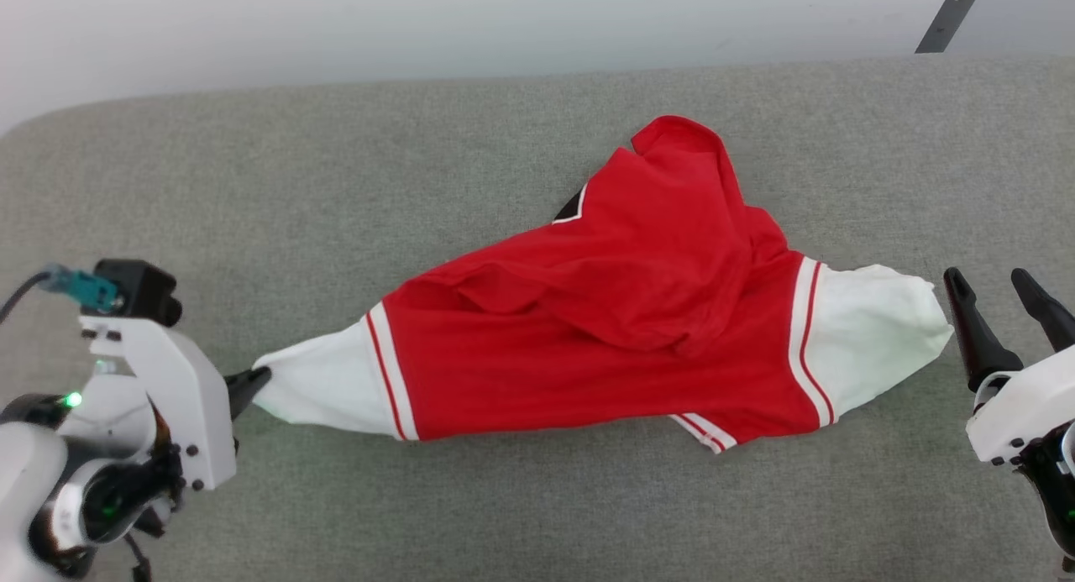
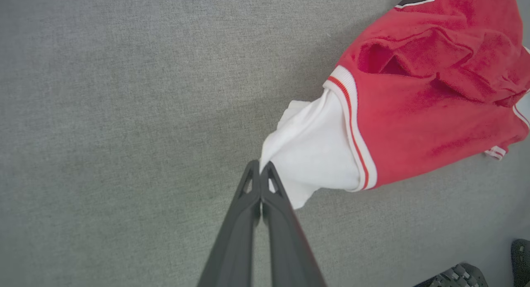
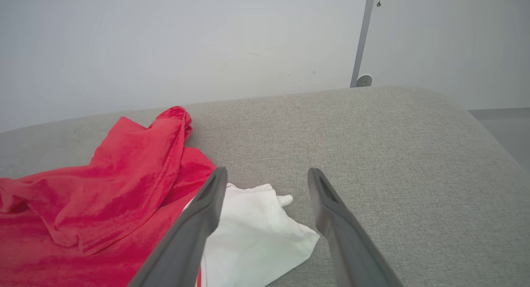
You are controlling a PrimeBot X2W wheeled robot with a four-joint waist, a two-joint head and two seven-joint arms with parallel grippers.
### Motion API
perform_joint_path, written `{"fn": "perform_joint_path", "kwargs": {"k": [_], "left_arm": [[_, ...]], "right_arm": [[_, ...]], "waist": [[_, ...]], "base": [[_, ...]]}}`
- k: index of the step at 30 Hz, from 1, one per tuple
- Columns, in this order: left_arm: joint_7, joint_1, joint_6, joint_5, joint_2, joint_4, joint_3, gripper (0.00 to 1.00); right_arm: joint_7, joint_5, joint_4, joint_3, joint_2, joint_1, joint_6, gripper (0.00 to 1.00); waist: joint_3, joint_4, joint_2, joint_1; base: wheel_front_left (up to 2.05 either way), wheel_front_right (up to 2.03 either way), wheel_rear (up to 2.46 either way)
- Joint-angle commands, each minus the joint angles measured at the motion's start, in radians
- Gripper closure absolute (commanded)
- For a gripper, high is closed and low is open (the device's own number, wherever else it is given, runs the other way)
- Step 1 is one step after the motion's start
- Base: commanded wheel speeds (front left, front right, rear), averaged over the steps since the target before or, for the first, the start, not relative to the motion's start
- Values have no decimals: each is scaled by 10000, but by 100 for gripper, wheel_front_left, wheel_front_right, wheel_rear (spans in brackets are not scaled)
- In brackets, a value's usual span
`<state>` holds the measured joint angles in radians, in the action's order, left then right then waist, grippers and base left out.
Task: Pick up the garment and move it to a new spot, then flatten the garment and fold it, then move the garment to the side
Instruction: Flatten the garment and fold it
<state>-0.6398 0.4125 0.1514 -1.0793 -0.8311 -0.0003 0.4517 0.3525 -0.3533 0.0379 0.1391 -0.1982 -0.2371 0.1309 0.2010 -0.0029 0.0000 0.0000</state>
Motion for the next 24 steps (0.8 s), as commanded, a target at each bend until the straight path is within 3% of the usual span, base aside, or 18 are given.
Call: {"fn": "perform_joint_path", "kwargs": {"k": [1, 5, 10, 17, 24], "left_arm": [[11, -130, 132, 42, -157, -297, -85, 100], [258, -87, 306, 205, -482, -1490, -400, 100], [327, 802, -194, 476, -166, -2268, -222, 100], [106, 2765, -1364, 893, 1336, -1818, 931, 100], [137, 4075, -2384, 1046, 2872, 185, 1968, 100]], "right_arm": [[-16, -4, 54, 16, 19, 93, -3, 0], [-33, -11, 97, 26, 70, 156, -3, 0], [-57, -30, 72, -50, 100, 21, -3, 0], [-134, -139, -70, -202, 50, -238, -3, 0], [-289, -174, -203, -335, 138, -402, -3, 0]], "waist": [[2, 11, 0, 0], [34, 36, 0, 0], [101, -8, 0, 0], [227, -197, 0, 0], [540, -561, 0, 0]], "base": [[0, 0, 0], [0, 0, 0], [0, 0, 0], [0, 0, 0], [0, 0, 0]]}}
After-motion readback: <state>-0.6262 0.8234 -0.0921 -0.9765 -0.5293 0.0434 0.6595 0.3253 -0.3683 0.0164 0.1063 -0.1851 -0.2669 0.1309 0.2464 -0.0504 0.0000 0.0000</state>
